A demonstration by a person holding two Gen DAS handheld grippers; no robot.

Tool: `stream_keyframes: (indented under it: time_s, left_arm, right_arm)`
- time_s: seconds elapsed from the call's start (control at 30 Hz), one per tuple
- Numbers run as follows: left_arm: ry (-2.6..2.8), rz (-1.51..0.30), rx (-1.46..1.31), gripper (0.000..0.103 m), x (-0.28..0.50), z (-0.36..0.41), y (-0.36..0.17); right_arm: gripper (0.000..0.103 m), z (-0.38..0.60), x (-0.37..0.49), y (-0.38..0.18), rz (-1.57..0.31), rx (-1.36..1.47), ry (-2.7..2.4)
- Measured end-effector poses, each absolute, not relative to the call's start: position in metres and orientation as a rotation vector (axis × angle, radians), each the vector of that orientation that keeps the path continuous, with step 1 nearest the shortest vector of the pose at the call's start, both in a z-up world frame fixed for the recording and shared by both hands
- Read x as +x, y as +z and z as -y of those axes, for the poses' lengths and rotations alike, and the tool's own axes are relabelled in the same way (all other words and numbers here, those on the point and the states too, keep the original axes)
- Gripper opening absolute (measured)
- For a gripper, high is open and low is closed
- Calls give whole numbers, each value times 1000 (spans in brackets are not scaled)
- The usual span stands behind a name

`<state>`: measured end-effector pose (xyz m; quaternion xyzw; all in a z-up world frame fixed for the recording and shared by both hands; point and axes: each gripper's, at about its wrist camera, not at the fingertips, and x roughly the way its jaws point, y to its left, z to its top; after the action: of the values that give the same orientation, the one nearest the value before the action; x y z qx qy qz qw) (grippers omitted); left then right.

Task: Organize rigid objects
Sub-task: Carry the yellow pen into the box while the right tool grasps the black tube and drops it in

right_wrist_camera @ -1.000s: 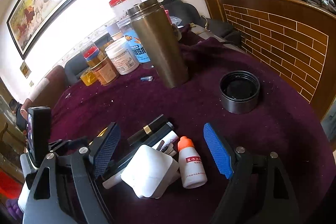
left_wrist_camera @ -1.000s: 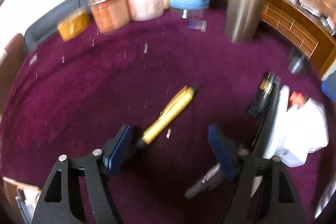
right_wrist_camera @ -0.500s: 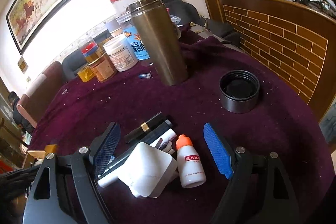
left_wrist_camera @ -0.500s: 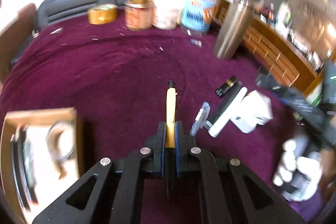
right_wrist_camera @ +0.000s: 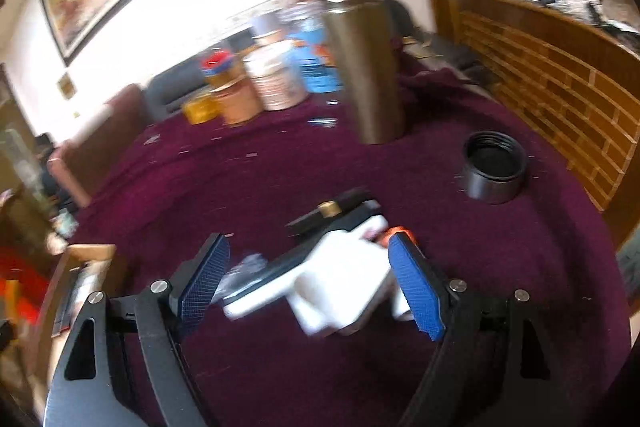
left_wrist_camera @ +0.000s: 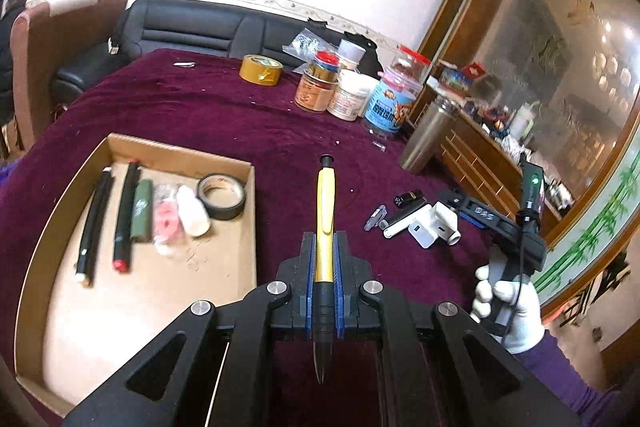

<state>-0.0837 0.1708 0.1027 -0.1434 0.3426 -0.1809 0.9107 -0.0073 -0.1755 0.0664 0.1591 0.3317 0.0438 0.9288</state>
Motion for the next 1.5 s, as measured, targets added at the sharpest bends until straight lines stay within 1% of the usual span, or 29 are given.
stream_keyframes:
  time_s: [0.13,0.3,0.43,0.63,0.67,0.7,0.73,0.77,0.8,0.83,0.93,1.07,1.27,1.5]
  left_arm:
    - [-402,-680,-353,6,-97,-185,99]
    - [-432,-698,-387,6,-107,-195,91]
    - [-425,-700,-385,6,-109,-204,95]
    - [-413,-695,-389,6,-104,-213,95]
    - [-413,-698,-389,6,-103,-213,93]
    - [-413,-701,-390,6,-102,-214,91]
    - [-414,-706,-392,6,-100,-215,88]
    - [-412,-712,-396,6,-99,-216,86]
    - [-409,-717,-397,6,-97,-217,85]
    - [-405,-722,-400,6,-96,-219,83]
    - [-395,-722,-408,6,-95,-223,82]
    - [-392,-723,-435,6,-99,-231,79]
    - [-373,-711,-467,6,-109,-244,79]
    - [-321,-687,-471,6,-122,-268,83]
  right_arm:
    - [82,180,4,78,-764,333,151]
    - [82,170,35,71,-867,187,113]
    - [82,169,65,60,-940,225,95]
    - [81,157,127,30,-1169,164,-32]
    - [79,153,133,26,-1184,128,-75]
    - [73,147,138,24,-1192,92,-91]
    - [50,141,141,23,-1194,57,-91]
    - [49,136,142,19,-1209,47,-83]
    - [36,131,139,18,-1193,36,-85]
    - [27,126,137,15,-1189,29,-69]
    - [22,118,125,8,-1159,10,-49]
    - [20,120,98,8,-1118,88,24]
    - [15,118,43,32,-1019,236,173]
    - [15,82,-1,73,-923,256,336]
